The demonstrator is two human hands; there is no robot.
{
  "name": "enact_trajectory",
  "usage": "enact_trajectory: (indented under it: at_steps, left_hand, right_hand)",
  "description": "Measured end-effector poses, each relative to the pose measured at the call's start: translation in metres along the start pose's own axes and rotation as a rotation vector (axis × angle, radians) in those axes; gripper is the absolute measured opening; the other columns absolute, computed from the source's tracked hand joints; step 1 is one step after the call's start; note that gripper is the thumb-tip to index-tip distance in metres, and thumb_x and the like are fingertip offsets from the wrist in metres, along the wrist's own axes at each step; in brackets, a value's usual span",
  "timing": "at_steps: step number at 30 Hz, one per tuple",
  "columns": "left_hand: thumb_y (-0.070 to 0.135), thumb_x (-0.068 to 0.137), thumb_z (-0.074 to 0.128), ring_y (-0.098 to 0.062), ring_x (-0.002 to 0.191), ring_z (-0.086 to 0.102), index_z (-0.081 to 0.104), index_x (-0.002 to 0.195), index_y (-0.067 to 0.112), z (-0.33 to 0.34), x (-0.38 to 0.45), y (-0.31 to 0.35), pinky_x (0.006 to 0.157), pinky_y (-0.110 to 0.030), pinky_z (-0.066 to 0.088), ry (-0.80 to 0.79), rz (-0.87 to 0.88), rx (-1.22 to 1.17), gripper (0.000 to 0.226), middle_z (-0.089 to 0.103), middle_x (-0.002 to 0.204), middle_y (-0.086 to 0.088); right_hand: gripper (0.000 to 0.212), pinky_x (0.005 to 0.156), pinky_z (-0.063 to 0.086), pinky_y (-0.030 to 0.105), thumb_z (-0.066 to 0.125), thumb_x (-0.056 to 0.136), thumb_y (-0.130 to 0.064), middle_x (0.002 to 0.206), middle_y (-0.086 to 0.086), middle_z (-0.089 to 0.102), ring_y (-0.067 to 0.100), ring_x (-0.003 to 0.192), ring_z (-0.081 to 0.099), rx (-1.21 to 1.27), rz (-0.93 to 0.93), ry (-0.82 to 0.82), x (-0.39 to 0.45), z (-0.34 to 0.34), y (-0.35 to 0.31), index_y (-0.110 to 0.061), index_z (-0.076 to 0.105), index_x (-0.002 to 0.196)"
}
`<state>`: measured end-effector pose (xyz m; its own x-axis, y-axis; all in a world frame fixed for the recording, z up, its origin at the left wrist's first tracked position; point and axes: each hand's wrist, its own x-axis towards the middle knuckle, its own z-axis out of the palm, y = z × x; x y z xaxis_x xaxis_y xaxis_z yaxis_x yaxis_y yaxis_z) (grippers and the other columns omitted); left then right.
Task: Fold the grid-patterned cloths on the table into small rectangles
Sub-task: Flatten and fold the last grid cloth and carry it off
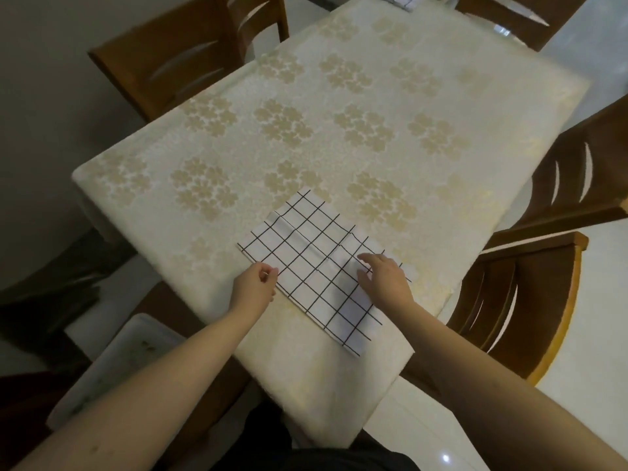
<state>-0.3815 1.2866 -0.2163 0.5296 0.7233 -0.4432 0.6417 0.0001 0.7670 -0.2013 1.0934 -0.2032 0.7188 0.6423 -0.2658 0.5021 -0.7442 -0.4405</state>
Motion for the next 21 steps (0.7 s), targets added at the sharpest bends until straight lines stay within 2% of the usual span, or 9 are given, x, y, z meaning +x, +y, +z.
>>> enact_trajectory:
  at_steps: [6, 9, 11, 15, 17, 21]
  left_hand:
    - [0.029, 0.095, 0.06, -0.018, 0.063, 0.064, 0.064, 0.094, 0.009, 0.023, -0.018, -0.002, 0.064, -0.039, 0.061, 0.11, -0.173, -0.059, 0.021, 0.067, 0.085, -0.006]
    - [0.026, 0.094, 0.062, -0.019, 0.055, 0.061, 0.065, 0.093, 0.008, 0.035, -0.023, -0.006, 0.065, -0.044, 0.061, 0.142, -0.257, -0.079, 0.019, 0.067, 0.081, -0.006]
    - [0.025, 0.093, 0.064, -0.019, 0.055, 0.06, 0.065, 0.096, 0.007, 0.041, -0.027, -0.004, 0.061, -0.04, 0.061, 0.15, -0.307, -0.113, 0.018, 0.068, 0.085, -0.008]
    - [0.026, 0.095, 0.061, -0.02, 0.063, 0.053, 0.066, 0.101, 0.011, 0.049, -0.033, 0.005, 0.054, -0.031, 0.053, 0.159, -0.472, -0.239, 0.017, 0.061, 0.079, -0.008]
    - [0.025, 0.096, 0.06, -0.02, 0.067, 0.052, 0.066, 0.101, 0.015, 0.052, -0.037, 0.006, 0.054, -0.031, 0.052, 0.19, -0.546, -0.306, 0.012, 0.058, 0.078, -0.007]
    - [0.021, 0.096, 0.059, -0.018, 0.067, 0.048, 0.067, 0.104, 0.012, 0.058, -0.042, 0.007, 0.053, -0.03, 0.052, 0.22, -0.596, -0.398, 0.014, 0.056, 0.081, -0.005]
  right_hand:
    - [0.038, 0.094, 0.047, 0.045, 0.051, 0.095, -0.027, 0.126, 0.01, 0.059, 0.03, 0.112, 0.055, 0.069, 0.052, -0.035, 0.061, -0.012, 0.01, -0.018, 0.055, 0.131]
    - [0.04, 0.093, 0.046, 0.042, 0.05, 0.094, -0.033, 0.127, 0.009, 0.055, 0.03, 0.113, 0.053, 0.037, 0.103, -0.06, 0.086, -0.016, 0.011, -0.02, 0.054, 0.131]
    - [0.039, 0.094, 0.046, 0.042, 0.049, 0.094, -0.039, 0.127, 0.009, 0.054, 0.031, 0.113, 0.052, 0.037, 0.168, -0.113, 0.101, -0.017, 0.013, -0.022, 0.056, 0.128]
    - [0.041, 0.088, 0.052, 0.045, 0.052, 0.088, -0.055, 0.115, 0.006, 0.062, 0.03, 0.102, 0.058, 0.081, 0.244, -0.17, 0.12, -0.018, 0.016, -0.024, 0.063, 0.113]
    - [0.044, 0.086, 0.053, 0.045, 0.051, 0.087, -0.059, 0.109, 0.006, 0.064, 0.03, 0.097, 0.06, 0.08, 0.234, -0.184, 0.125, -0.019, 0.016, -0.023, 0.065, 0.109]
    - [0.045, 0.082, 0.055, 0.042, 0.047, 0.087, -0.063, 0.093, 0.004, 0.066, 0.029, 0.089, 0.062, 0.038, 0.208, -0.232, 0.128, -0.024, 0.011, -0.026, 0.069, 0.1]
